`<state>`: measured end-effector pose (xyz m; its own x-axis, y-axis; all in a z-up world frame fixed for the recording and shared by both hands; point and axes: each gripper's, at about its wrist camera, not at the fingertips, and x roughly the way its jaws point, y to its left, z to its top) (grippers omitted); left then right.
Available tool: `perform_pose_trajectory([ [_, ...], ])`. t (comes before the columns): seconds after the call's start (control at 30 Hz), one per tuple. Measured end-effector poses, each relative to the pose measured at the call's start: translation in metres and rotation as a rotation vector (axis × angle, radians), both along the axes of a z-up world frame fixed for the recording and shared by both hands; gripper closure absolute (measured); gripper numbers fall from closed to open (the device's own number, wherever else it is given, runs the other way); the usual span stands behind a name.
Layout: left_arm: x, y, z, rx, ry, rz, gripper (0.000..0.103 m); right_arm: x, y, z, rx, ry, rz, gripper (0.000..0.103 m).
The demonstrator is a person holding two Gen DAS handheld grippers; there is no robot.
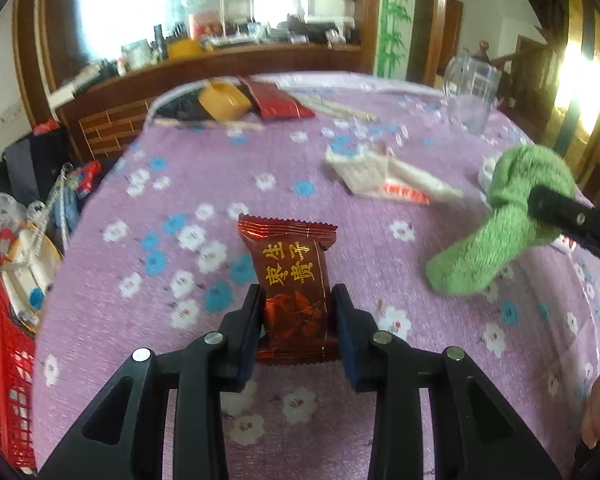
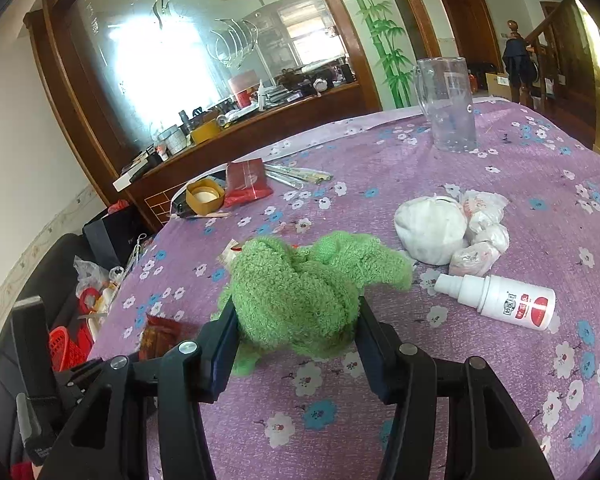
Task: Collect trash
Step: 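Lift the candy packet with the left tool while the right tool lifts the green towel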
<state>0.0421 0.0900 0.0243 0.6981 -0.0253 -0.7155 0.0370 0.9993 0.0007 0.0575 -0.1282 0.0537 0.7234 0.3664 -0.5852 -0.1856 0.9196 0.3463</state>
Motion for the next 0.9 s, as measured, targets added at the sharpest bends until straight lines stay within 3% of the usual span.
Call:
perform_pose_trajectory([
  [0.17, -0.004, 0.008, 0.007, 0.022, -0.064, 0.042, 0.070, -0.003, 0.012, 0.000, -0.036, -0.015, 0.033, 0.044],
  [0.27, -0.004, 0.012, 0.006, 0.016, -0.059, 0.046, 0.070, -0.006, 0.021, 0.000, -0.070, -0.026, 0.053, 0.044],
  [0.5, -0.009, 0.005, 0.008, 0.080, -0.090, 0.042, 0.070, -0.013, 0.035, 0.002, -0.127, -0.066, 0.083, 0.044],
  [0.9, -0.017, 0.003, 0.017, 0.140, -0.158, 0.074, 0.070, -0.017, 0.036, 0.004, -0.110, -0.072, 0.094, 0.044],
])
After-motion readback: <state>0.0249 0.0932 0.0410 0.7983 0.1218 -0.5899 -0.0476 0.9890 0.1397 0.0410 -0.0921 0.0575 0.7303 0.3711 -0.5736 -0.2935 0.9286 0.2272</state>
